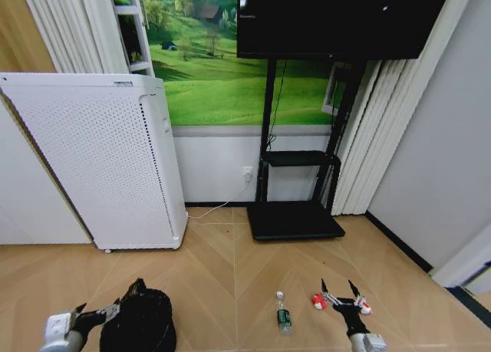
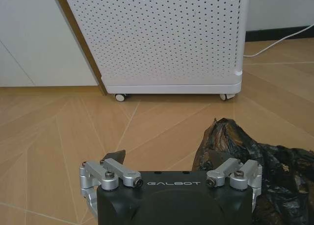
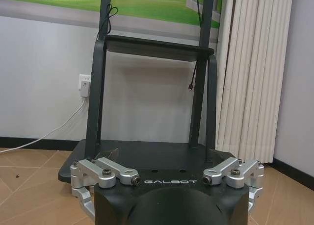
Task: Pick up the trash bin and place the garbage on the floor into it.
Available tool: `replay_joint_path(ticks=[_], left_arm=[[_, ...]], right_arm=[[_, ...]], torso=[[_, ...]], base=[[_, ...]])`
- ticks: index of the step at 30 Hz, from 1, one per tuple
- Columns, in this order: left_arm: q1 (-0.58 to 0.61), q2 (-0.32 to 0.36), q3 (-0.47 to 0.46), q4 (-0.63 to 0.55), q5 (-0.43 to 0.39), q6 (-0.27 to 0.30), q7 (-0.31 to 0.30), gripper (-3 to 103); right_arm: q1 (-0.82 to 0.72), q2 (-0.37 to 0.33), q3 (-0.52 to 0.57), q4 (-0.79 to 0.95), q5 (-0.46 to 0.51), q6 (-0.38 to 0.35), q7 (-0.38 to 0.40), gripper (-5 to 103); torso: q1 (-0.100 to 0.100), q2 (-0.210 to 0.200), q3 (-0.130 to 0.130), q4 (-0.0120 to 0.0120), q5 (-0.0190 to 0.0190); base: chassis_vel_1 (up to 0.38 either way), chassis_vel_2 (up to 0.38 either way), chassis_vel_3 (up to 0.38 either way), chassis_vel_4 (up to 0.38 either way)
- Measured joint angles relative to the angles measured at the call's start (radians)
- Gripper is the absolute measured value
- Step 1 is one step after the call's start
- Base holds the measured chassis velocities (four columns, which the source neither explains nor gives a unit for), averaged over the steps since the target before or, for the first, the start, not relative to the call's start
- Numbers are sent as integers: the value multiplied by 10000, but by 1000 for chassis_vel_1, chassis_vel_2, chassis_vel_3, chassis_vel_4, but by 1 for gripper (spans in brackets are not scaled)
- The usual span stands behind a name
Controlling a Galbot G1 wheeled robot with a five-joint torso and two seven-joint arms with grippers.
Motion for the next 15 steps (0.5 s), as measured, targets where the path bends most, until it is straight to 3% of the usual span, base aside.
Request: replay_joint_path(ticks=[15], left_arm=[[-452, 156, 636, 1075, 798, 15, -28, 95]], right_arm=[[-41, 55, -20, -105, -91, 130, -20, 100]], torso=[[1, 3, 2, 1, -1]], base=[[0, 0, 0, 0]])
